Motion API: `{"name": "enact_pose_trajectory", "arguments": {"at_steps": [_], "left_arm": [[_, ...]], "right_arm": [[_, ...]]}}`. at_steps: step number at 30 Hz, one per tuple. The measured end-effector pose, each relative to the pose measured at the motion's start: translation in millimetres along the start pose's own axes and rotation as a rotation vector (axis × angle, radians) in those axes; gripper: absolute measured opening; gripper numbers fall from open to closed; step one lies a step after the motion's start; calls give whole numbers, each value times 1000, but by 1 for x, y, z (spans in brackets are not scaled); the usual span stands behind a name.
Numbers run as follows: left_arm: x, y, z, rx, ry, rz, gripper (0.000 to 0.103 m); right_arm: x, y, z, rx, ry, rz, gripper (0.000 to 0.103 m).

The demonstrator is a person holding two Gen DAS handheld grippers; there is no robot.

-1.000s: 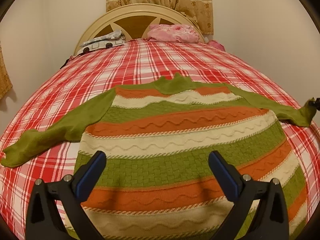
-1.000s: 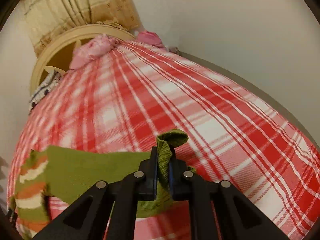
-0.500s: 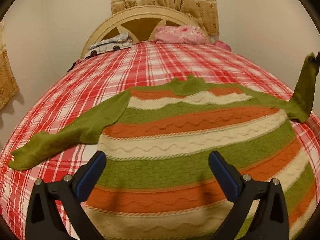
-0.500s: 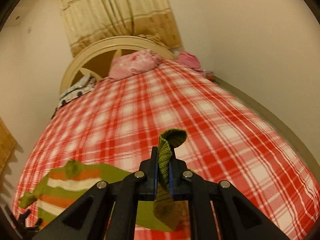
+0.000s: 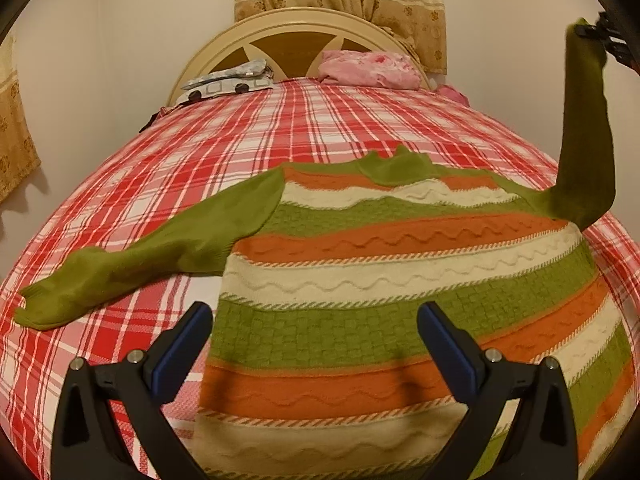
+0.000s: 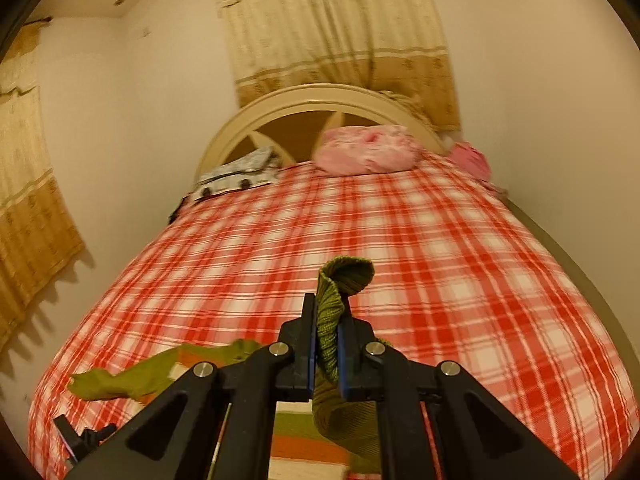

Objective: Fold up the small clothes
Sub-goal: 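Carry the sleeve across the sweater body and open the right tool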

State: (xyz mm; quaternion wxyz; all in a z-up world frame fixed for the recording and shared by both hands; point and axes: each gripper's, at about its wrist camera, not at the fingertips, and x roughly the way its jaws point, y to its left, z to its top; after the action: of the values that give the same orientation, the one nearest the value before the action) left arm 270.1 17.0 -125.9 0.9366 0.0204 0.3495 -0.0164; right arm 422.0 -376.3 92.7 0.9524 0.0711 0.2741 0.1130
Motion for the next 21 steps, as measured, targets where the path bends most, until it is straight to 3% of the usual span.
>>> {"name": "enact_pose_trajectory", "arguments": {"at_steps": [11,21], "left_arm": [[2,26,-4,-60,3,-14,103],[-3,40,-7,-26,8,18,103]], "right_arm": [[70,120,-22,-90,88,159,8],[155,205,-104,-124,246,301,8]]}}
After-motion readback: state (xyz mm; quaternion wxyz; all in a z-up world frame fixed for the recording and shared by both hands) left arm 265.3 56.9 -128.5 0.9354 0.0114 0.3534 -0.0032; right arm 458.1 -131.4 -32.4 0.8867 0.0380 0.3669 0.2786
